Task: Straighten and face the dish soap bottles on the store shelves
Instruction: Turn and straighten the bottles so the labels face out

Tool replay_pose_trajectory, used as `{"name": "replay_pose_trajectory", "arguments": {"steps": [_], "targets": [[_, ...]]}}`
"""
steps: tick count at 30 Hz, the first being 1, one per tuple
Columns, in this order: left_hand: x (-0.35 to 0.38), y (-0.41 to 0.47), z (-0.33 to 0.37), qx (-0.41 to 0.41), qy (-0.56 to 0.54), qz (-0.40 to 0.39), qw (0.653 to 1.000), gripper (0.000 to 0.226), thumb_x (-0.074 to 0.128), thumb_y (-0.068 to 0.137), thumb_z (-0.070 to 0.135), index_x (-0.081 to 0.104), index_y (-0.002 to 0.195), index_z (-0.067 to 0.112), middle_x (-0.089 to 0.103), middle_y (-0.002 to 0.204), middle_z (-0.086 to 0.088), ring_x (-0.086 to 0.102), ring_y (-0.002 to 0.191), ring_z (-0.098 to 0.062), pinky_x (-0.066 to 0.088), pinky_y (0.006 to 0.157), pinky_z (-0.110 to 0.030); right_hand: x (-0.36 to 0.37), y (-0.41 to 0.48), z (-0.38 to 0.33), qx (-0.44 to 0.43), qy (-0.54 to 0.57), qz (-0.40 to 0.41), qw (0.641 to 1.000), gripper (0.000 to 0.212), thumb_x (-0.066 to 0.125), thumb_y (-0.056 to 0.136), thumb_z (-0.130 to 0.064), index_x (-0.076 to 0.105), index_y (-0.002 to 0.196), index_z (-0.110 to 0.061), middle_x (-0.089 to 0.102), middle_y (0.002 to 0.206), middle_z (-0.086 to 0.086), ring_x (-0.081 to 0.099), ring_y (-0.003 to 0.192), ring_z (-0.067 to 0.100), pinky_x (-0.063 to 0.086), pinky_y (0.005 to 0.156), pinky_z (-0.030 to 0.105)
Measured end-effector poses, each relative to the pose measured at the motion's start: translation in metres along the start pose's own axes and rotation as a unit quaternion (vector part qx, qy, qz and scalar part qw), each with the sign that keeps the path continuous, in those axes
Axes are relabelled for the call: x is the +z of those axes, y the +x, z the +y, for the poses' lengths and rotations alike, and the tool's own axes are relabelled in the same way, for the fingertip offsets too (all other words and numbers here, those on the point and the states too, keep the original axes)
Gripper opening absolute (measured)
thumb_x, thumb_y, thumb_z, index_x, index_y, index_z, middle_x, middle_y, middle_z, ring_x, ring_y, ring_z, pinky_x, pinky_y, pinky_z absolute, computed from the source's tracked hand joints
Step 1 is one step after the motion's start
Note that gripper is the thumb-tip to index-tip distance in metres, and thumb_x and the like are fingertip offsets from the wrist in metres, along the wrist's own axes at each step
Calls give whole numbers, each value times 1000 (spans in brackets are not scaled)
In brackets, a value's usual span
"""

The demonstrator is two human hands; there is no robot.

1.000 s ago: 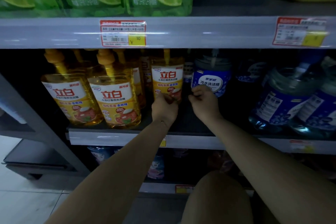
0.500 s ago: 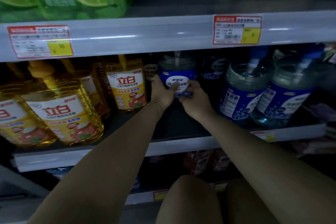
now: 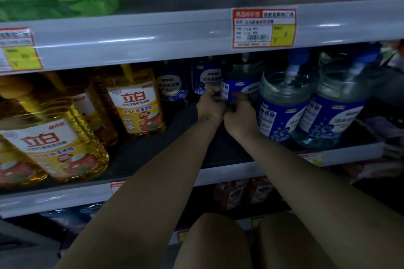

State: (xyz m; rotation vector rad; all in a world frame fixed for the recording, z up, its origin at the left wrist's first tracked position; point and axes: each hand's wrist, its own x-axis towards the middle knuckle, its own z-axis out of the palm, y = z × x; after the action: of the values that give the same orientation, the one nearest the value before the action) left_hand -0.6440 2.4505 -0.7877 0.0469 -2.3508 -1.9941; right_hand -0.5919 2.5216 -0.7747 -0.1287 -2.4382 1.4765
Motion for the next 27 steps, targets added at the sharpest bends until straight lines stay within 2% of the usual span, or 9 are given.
{"name": "replay_pose_trajectory", "arguments": {"steps": [2, 5, 8, 11, 15, 17, 20, 24, 27], "targets": [[0, -3, 3, -20, -58, -22, 998, 34, 51, 91, -11, 57, 123, 0, 63, 120, -23, 59, 104, -24, 47, 100, -33, -3, -1, -1, 9, 12, -17, 1000, 39, 41, 90, 3, 49, 127, -6, 57, 112, 13, 53, 100, 19, 40, 80, 24], [-6, -6, 2, -31, -98, -79, 992, 46, 48, 91, -16, 51, 134, 0, 59, 126, -15, 57, 116, -26, 44, 106, -39, -7, -7, -1, -3, 7, -41, 999, 40, 42, 90, 3, 51, 127, -9, 58, 114, 8, 51, 100, 13, 38, 80, 19], [-11, -15, -6, -20, -8, -106, 994, 41, 56, 88, -10, 53, 127, 3, 62, 123, -15, 58, 116, -27, 47, 103, -38, -19, -18, -1, -13, -30, -49, 998, 32, 45, 90, 2, 56, 119, -7, 54, 99, -1, 49, 93, 7, 38, 72, 12], [-9, -36, -8, 4, 70, -157, 985, 36, 58, 88, -3, 52, 121, 9, 60, 107, -3, 56, 105, -17, 46, 85, -16, -37, -31, 5, -34, -86, -57, 994, 25, 51, 87, -3, 63, 106, -13, 64, 96, 1, 59, 91, 14, 48, 79, 22], [5, -60, -7, 38, 90, -280, 955, 67, 74, 78, 6, 38, 134, 16, 55, 116, 6, 52, 114, -13, 41, 100, -23, -65, -46, 14, -73, -190, -54, 978, 23, 54, 87, -16, 66, 107, -15, 69, 100, 3, 63, 90, 18, 51, 77, 31], [22, -67, -3, 63, 117, -271, 953, 80, 74, 80, 18, 26, 144, 18, 51, 132, 0, 49, 121, -13, 39, 102, -25, -79, -52, 18, -98, -224, -31, 969, 17, 54, 87, -18, 67, 98, -14, 69, 88, 3, 63, 80, 18, 48, 64, 28], [46, -79, 5, 79, 91, -182, 976, 66, 69, 87, 18, 29, 140, 16, 50, 136, -5, 49, 118, -13, 38, 100, -25, -97, -56, 25, -101, -251, 28, 962, 13, 54, 86, -19, 59, 76, -12, 56, 66, -1, 55, 64, 17, 35, 50, 25], [56, -80, 2, 79, 42, -113, 990, 71, 80, 74, 18, 42, 134, 15, 53, 134, -7, 51, 121, -21, 44, 105, -42, -111, -57, 32, -85, -244, 60, 964, 12, 59, 84, -17, 53, 92, -10, 50, 91, 2, 52, 79, 20, 45, 63, 31], [48, -82, 1, 73, 34, -118, 990, 82, 85, 70, 22, 40, 139, 19, 52, 137, 3, 51, 120, -13, 44, 104, -33, -115, -56, 36, -52, -188, 65, 979, 28, 63, 84, -19, 43, 103, -12, 43, 103, 3, 47, 88, 17, 42, 70, 31]]}}
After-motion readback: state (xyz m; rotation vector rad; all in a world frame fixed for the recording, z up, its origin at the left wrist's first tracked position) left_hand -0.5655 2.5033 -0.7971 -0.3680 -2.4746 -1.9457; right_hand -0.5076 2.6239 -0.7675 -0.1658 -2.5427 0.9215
